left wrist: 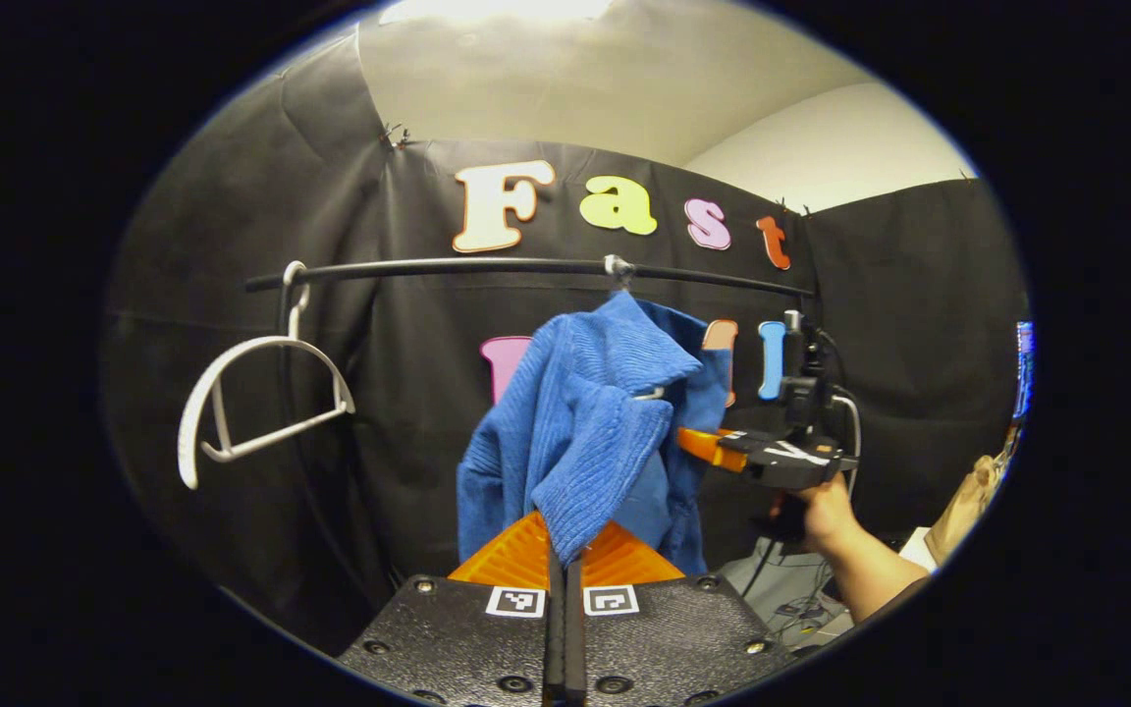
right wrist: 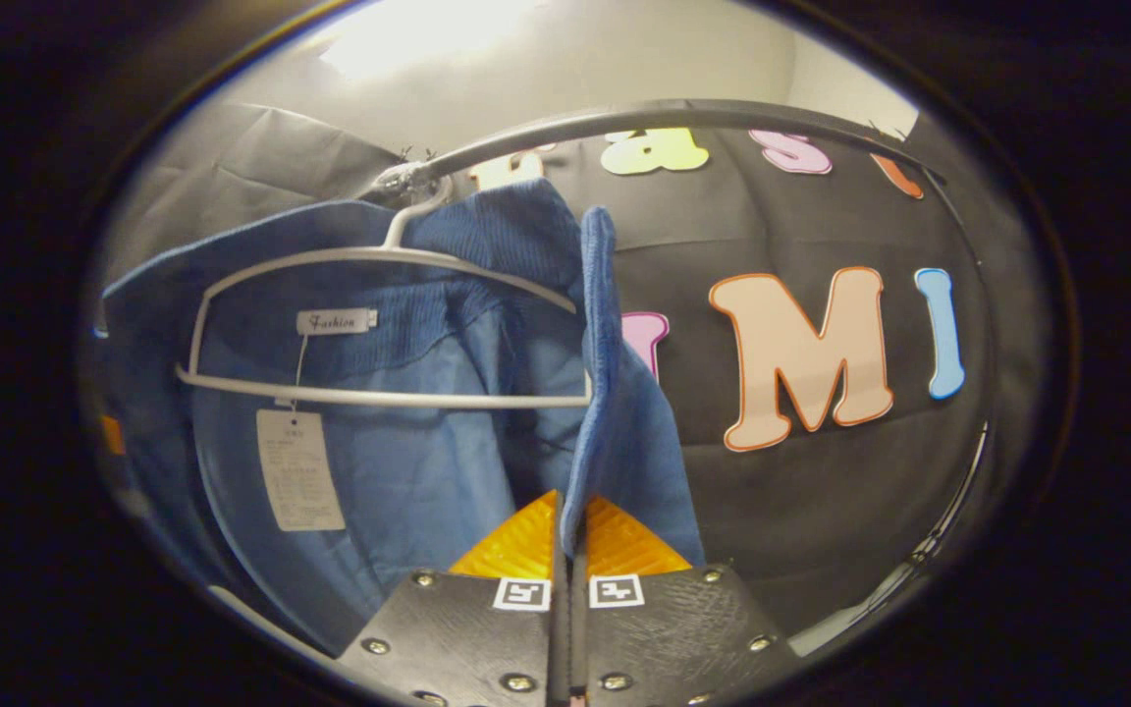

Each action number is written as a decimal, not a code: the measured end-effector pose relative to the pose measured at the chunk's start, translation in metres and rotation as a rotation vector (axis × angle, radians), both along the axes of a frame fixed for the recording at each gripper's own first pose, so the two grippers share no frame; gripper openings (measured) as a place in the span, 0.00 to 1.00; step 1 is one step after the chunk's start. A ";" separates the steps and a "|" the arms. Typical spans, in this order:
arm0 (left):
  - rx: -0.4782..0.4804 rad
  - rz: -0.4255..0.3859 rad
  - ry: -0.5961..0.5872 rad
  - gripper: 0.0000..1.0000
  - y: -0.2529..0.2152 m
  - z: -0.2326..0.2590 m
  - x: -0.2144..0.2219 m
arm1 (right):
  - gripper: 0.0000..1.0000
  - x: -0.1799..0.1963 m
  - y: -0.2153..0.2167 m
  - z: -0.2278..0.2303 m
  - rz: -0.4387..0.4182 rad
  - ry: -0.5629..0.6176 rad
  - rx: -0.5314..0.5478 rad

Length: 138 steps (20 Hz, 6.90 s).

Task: Grasp the clothes on the hanger with both hands and then place them into the laundry hamper below.

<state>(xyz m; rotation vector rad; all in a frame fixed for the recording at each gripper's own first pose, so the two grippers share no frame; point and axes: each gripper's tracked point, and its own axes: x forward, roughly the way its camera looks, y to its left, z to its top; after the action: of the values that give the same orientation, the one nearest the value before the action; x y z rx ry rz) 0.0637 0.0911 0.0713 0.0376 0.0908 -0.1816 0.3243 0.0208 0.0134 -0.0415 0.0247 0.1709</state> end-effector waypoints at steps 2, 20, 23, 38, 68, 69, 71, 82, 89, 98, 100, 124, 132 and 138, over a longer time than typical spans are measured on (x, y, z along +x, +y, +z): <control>-0.021 0.040 -0.031 0.00 0.020 0.018 0.003 | 0.00 0.004 -0.002 0.011 -0.011 -0.014 -0.009; 0.071 0.348 -0.298 0.00 0.129 0.118 0.074 | 0.00 0.076 -0.080 0.067 -0.255 -0.071 -0.009; 0.052 0.367 -0.305 0.00 0.139 0.120 0.086 | 0.00 0.091 -0.097 0.074 -0.287 -0.089 -0.029; -0.017 0.300 -0.078 0.00 0.100 -0.017 0.124 | 0.01 0.099 -0.099 -0.057 -0.208 0.065 -0.053; -0.107 0.153 -0.131 0.00 -0.043 -0.039 0.094 | 0.03 -0.083 0.020 -0.025 -0.016 0.035 0.078; -0.107 0.152 -0.115 0.00 -0.046 -0.050 0.097 | 0.00 -0.084 0.018 -0.034 -0.022 0.051 0.090; -0.119 0.153 -0.078 0.00 -0.050 -0.074 0.103 | 0.00 -0.085 0.013 -0.050 -0.039 0.067 0.108; -0.016 0.088 0.103 0.00 -0.078 -0.224 0.124 | 0.01 -0.098 0.008 -0.214 -0.133 0.270 0.194; -0.043 0.096 0.162 0.00 -0.066 -0.301 0.107 | 0.01 -0.116 -0.018 -0.288 -0.237 0.299 0.218; 0.003 0.125 0.308 0.00 -0.040 -0.392 0.101 | 0.01 -0.134 -0.034 -0.344 -0.283 0.399 0.077; 0.022 0.119 0.339 0.01 -0.038 -0.409 0.097 | 0.01 -0.137 -0.039 -0.354 -0.299 0.420 0.043; 0.100 0.077 0.738 0.03 -0.031 -0.575 0.060 | 0.01 -0.161 -0.050 -0.480 -0.346 0.678 -0.093; 0.129 0.124 0.649 0.94 -0.025 -0.541 0.072 | 0.96 -0.158 -0.067 -0.438 -0.405 0.583 -0.127; 0.121 0.117 0.557 0.98 -0.028 -0.492 0.077 | 0.96 -0.160 -0.066 -0.397 -0.416 0.510 -0.106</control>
<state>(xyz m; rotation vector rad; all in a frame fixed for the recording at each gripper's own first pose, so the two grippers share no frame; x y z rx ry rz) 0.1408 0.0631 -0.4207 0.1017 0.6581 -0.0651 0.1644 -0.0456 -0.3836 -0.0961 0.5477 -0.2402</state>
